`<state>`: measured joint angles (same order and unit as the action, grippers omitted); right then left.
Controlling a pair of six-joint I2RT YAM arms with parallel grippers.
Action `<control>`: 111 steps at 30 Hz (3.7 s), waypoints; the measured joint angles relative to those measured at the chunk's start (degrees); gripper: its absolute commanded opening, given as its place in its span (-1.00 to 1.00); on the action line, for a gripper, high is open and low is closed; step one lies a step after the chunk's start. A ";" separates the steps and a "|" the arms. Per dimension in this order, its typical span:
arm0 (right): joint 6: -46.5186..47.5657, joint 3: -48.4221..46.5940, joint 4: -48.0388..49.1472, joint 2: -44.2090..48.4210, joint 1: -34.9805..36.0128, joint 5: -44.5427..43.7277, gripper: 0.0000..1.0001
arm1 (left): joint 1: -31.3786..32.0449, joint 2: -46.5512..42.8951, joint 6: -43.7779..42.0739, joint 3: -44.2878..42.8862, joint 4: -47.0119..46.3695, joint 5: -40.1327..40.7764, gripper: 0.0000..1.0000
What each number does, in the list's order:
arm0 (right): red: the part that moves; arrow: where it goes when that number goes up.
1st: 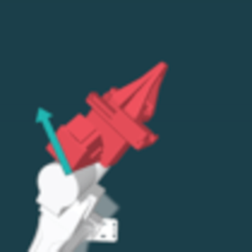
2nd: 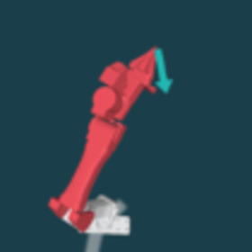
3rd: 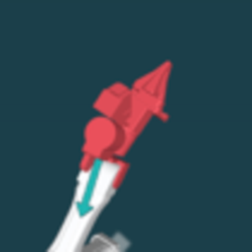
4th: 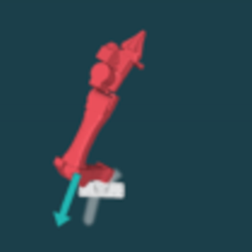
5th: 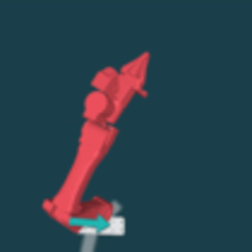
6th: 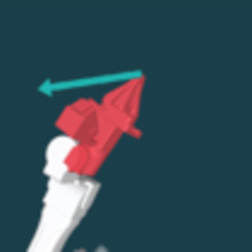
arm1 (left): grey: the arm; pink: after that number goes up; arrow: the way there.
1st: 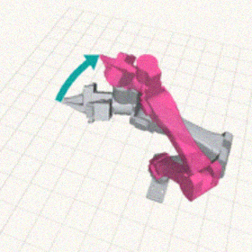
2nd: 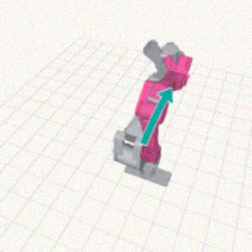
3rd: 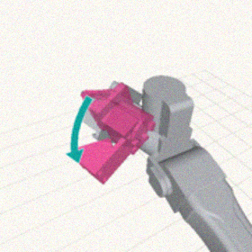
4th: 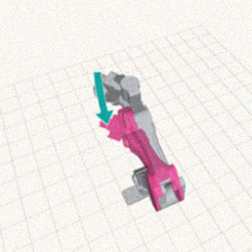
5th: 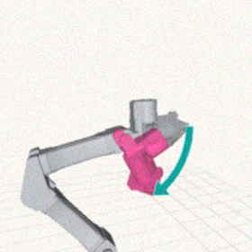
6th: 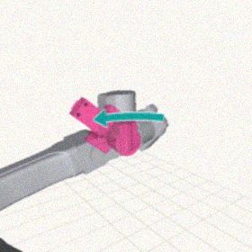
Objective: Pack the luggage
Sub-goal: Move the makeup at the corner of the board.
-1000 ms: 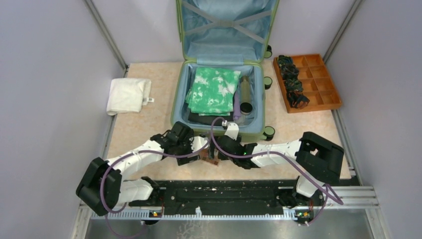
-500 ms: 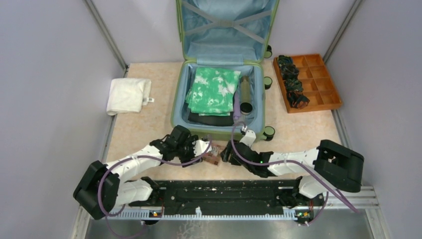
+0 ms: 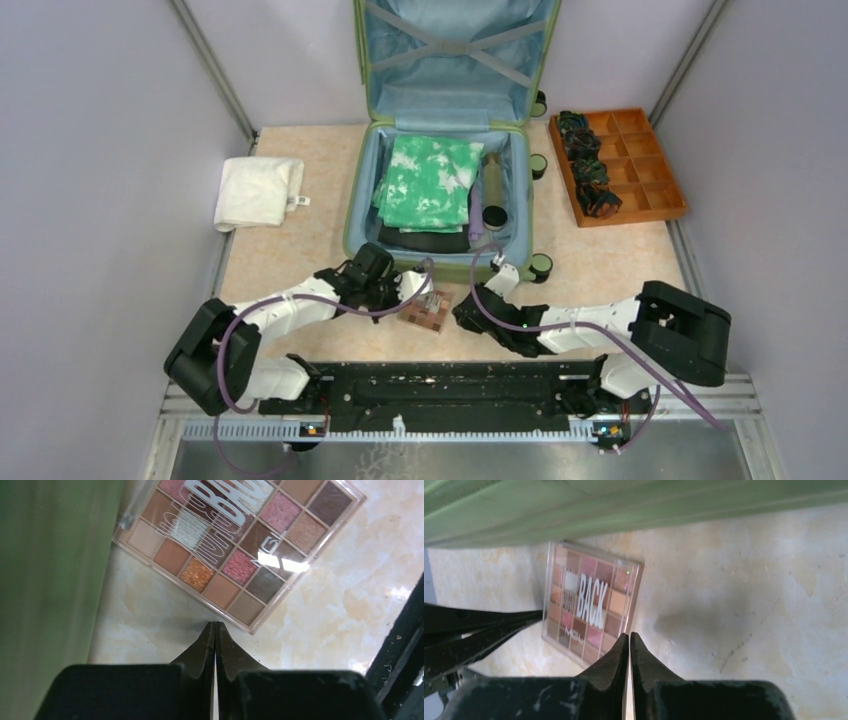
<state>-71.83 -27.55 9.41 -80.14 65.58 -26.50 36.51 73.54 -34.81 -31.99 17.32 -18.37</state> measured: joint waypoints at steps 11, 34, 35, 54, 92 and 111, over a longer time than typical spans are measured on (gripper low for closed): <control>-1.53 -1.73 3.10 -4.83 -0.07 -4.74 -0.92 | 0.20 2.12 2.14 -1.46 -1.77 4.59 -0.87; -5.01 -3.96 -6.16 -3.28 1.11 -3.17 -0.92 | 3.23 6.58 5.05 -3.96 -6.43 9.81 -0.85; -6.40 -3.52 -6.47 -2.97 1.18 -2.62 -0.92 | 3.26 6.45 4.90 -3.89 -6.32 9.86 -0.85; -16.74 0.72 11.21 -9.79 1.29 10.36 -0.92 | 3.19 5.35 3.41 -3.67 -4.15 11.06 -0.84; 5.95 -0.37 -3.48 2.75 -4.52 3.48 0.60 | 9.35 -10.69 -7.10 1.57 14.34 6.58 0.97; 13.03 -4.35 14.40 -11.17 -3.78 6.97 -0.05 | 11.23 -6.25 -8.61 2.40 6.05 3.06 0.02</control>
<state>-58.81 -31.90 23.81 -91.31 61.80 -19.53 47.75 67.29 -43.42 -29.58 23.38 -15.31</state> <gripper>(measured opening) 0.525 0.569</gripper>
